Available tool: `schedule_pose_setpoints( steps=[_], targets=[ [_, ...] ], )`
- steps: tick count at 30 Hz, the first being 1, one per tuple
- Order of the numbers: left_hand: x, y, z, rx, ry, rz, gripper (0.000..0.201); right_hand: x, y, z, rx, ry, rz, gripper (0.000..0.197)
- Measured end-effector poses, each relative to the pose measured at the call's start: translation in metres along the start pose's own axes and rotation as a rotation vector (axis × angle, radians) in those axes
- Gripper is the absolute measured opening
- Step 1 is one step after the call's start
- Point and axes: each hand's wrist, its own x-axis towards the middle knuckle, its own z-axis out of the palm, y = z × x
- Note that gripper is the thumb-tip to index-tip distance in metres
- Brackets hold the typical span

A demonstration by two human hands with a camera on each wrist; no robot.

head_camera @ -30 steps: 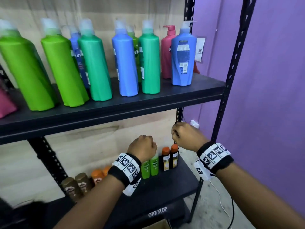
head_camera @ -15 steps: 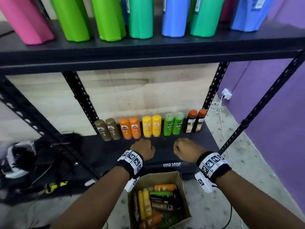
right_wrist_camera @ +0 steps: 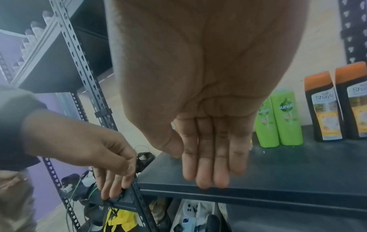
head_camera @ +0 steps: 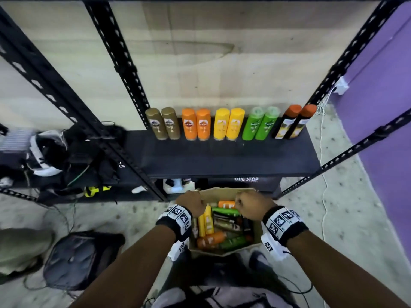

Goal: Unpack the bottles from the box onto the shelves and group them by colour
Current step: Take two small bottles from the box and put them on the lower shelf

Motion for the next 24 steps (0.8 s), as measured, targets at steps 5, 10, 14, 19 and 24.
schedule_pose_setpoints(
  steps=[5,10,14,19,24],
  targets=[
    [0.007,-0.024,0.032,-0.020,-0.089,-0.013,0.046,0.011,-0.001,0.032,0.107,-0.080,0.074,0.029],
    [0.022,-0.014,0.049,-0.011,-0.148,-0.088,0.042,0.026,0.029,0.047,0.184,-0.137,0.101,0.035],
    [0.045,0.013,0.063,-0.039,-0.216,-0.140,0.041,0.049,0.082,0.050,0.223,-0.188,0.124,0.032],
    [0.095,0.038,0.094,-0.107,-0.220,-0.189,0.042,0.096,0.147,0.074,0.284,-0.193,0.165,0.035],
    [0.158,0.036,0.162,-0.049,-0.263,-0.161,0.046,0.162,0.183,0.141,0.313,-0.285,0.195,0.036]
  ],
)
